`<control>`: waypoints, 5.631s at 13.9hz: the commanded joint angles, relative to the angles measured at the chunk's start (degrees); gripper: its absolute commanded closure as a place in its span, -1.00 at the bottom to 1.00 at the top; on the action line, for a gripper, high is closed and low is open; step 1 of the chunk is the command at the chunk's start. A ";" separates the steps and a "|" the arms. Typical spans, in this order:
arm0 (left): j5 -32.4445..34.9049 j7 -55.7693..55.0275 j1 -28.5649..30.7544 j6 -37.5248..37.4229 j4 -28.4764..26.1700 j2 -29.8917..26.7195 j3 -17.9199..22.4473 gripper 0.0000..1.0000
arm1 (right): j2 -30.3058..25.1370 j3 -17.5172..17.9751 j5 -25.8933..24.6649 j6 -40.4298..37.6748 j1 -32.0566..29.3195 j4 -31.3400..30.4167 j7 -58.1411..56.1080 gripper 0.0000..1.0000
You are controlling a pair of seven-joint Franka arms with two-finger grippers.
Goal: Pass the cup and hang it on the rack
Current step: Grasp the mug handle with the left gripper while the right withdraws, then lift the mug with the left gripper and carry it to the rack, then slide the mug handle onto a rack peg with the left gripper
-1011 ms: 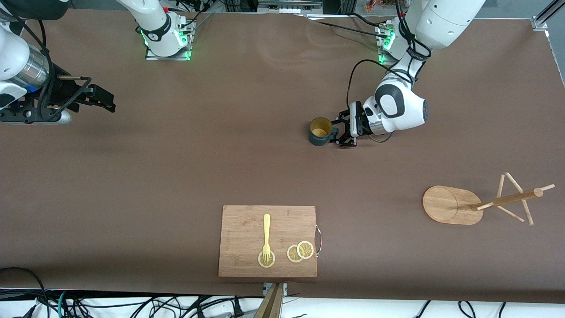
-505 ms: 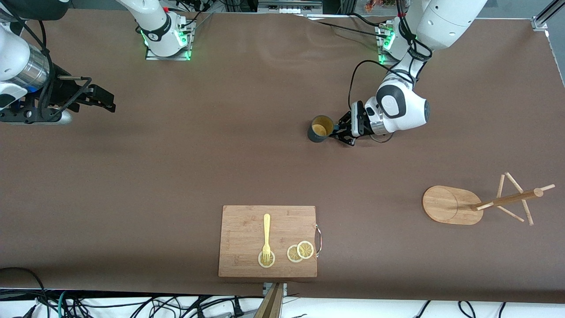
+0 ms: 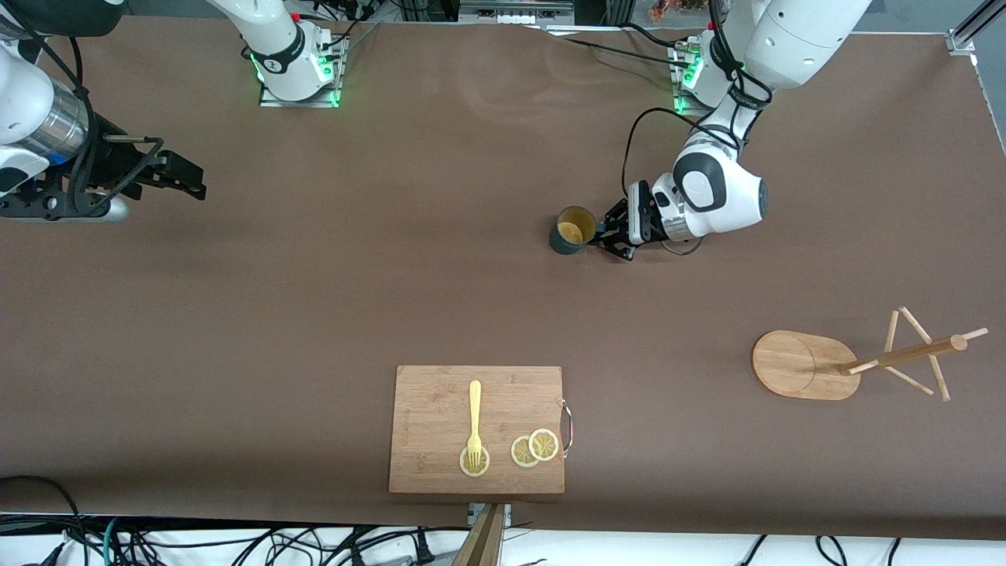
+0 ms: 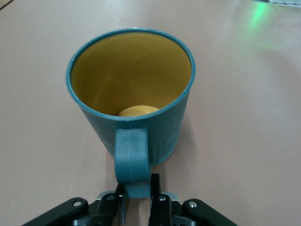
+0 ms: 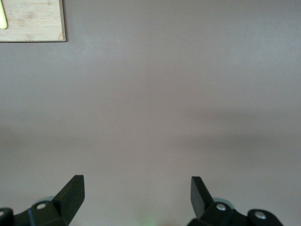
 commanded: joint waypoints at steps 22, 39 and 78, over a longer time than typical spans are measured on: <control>25.35 -71.03 18.84 -45.89 10.63 -15.52 21.28 1.00 | 0.33 0.91 -3.90 0.83 2.66 -1.72 2.51 -1.00; 23.24 -97.06 28.15 -55.02 17.74 -12.81 26.30 1.00 | 0.16 0.91 -4.87 -0.67 3.63 -1.81 4.10 -1.00; 6.71 -95.22 38.35 -75.07 44.46 16.91 25.77 1.00 | 1.12 0.91 -6.36 -0.14 5.74 -1.72 5.95 -1.00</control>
